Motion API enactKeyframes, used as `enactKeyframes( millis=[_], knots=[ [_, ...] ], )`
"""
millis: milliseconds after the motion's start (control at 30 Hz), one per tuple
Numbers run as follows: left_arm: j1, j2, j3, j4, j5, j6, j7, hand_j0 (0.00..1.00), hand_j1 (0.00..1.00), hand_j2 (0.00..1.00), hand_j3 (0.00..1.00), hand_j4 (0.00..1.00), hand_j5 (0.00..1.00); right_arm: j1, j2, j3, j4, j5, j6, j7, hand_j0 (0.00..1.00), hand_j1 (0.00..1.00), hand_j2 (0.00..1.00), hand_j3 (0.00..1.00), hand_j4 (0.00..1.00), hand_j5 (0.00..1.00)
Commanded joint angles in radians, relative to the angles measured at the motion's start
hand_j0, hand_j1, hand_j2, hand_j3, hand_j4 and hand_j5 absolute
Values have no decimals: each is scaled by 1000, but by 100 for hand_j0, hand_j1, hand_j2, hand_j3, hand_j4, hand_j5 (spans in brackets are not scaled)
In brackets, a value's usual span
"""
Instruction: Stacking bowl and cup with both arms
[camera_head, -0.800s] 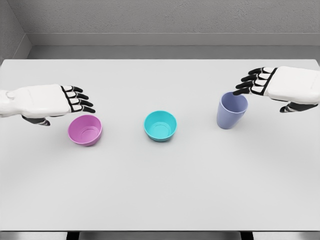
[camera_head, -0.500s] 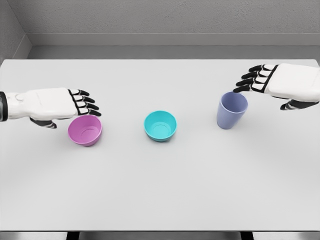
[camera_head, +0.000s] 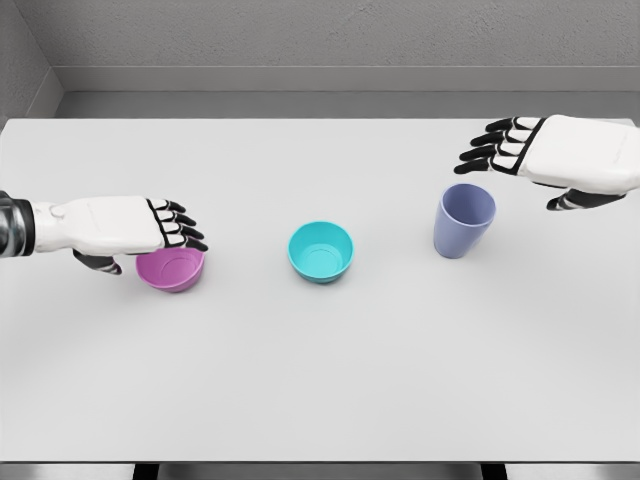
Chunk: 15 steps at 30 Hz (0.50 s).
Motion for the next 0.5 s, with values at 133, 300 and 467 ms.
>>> enactKeyframes(
  millis=[133, 300, 467],
  knots=[
    [0, -27, -2, 20, 3, 2, 0, 100, 100, 100, 100, 100, 100, -11, 1, 8, 21, -8, 3, 0, 100, 100, 100, 100, 100, 100],
    [3, -33, -2, 24, 3, 2, 0, 100, 100, 100, 100, 100, 100, -26, 7, 77, 52, -11, 3, 0, 100, 100, 100, 100, 100, 100],
    [3, -35, -18, 37, 3, 2, 0, 100, 100, 100, 100, 100, 100, -41, 8, 79, 52, -11, 3, 0, 100, 100, 100, 100, 100, 100]
  ],
)
